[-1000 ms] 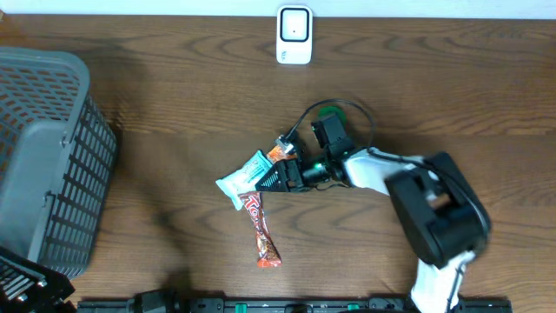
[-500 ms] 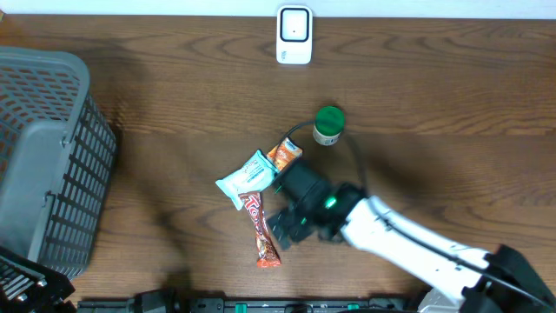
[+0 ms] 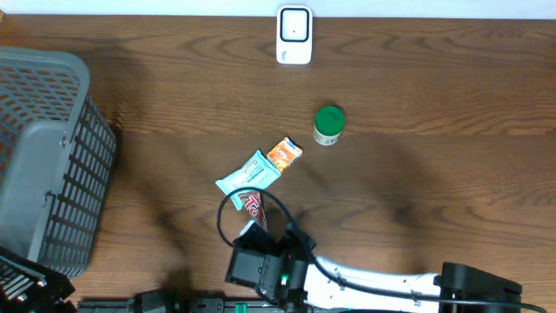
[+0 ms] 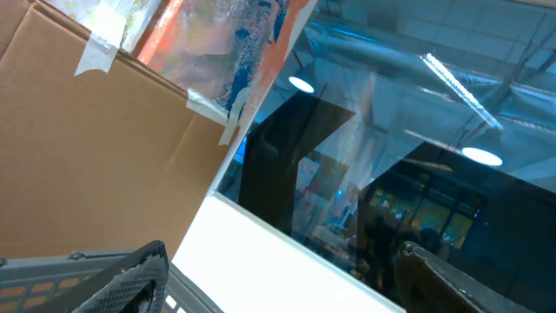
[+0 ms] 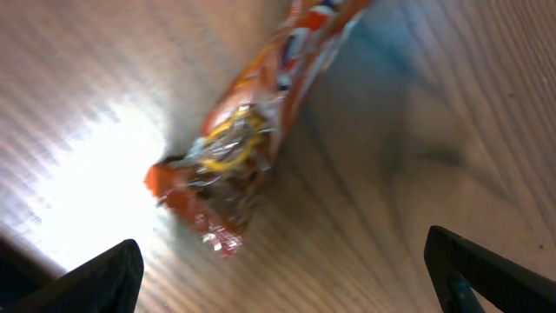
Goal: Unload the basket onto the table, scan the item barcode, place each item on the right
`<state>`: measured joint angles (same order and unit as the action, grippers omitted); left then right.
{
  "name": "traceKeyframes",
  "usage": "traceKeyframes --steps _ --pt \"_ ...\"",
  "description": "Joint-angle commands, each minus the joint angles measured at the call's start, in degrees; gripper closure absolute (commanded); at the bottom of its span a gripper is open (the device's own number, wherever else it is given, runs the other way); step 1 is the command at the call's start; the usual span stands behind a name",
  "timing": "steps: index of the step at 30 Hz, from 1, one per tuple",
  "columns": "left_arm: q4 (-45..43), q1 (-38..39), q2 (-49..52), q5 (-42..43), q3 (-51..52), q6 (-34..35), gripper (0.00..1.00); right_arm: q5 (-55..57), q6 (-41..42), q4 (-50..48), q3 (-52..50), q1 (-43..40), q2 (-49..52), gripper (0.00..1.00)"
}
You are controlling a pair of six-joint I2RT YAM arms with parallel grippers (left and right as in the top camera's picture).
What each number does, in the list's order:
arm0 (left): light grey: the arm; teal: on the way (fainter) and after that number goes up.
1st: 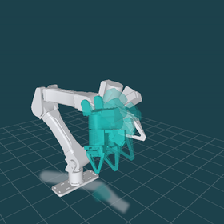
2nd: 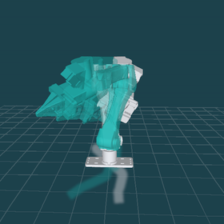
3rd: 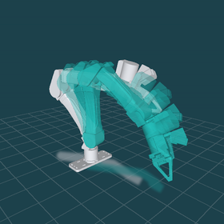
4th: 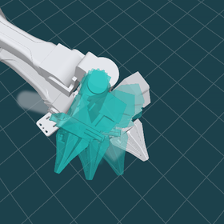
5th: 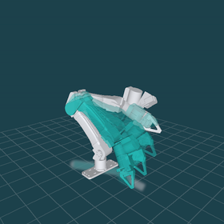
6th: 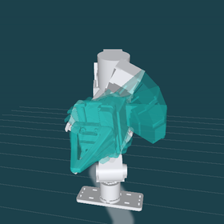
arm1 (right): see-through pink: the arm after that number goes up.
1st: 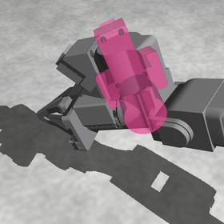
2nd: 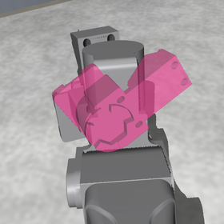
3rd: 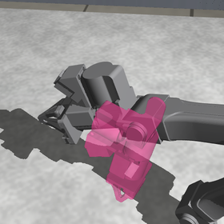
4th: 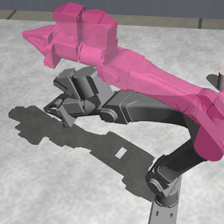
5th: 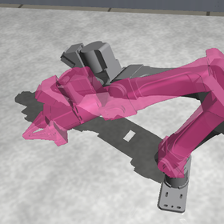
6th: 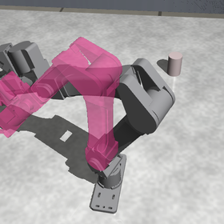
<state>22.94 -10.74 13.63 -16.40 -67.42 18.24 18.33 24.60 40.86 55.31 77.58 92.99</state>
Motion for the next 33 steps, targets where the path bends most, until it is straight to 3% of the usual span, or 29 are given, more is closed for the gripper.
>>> traceKeyframes --steps 1,9,13,15,17,19,20,27,30,33 --pt "-0.28 0.22 -0.52 0.35 0.09 0.55 0.16 4.37 0.94 -1.42 -0.24 1.55 0.33 0.01" --pt "-0.31 0.22 -0.52 0.35 0.09 0.55 0.16 3.67 -1.97 -6.62 -0.24 1.6 6.43 0.01" --pt "-0.31 0.22 -0.52 0.35 0.09 0.55 0.16 3.61 -1.92 -6.49 0.04 1.66 9.9 0.11" --pt "-0.31 0.22 -0.52 0.33 0.09 0.55 0.16 3.48 -1.92 -5.7 0.94 1.64 10.86 0.28" --pt "-0.31 0.22 -0.52 0.35 0.09 0.55 0.16 3.45 -1.9 -5.22 1.51 1.57 11.17 0.51" --pt "-0.31 0.22 -0.52 0.33 0.09 0.55 0.16 3.45 -1.92 -5.25 1.6 1.6 11.17 0.87" --pt "-0.31 0.22 -0.52 0.33 0.09 0.55 0.16 3.45 -1.92 -5.27 1.64 1.57 11.15 0.99" --pt "-0.31 0.22 -0.52 0.33 0.09 0.52 0.16 -2.01 -2.8 -1.99 6.69 -0.02 8.44 0.99" --pt "-0.31 0.22 -0.52 0.33 0.09 0.52 0.16 -13.4 -7.37 0.11 11.98 -2.91 5.09 0.99" --pt "-0.28 0.22 -0.52 0.33 0.09 0.52 0.16 -32.17 -8.41 1.86 15.96 -8.66 1.49 0.99"
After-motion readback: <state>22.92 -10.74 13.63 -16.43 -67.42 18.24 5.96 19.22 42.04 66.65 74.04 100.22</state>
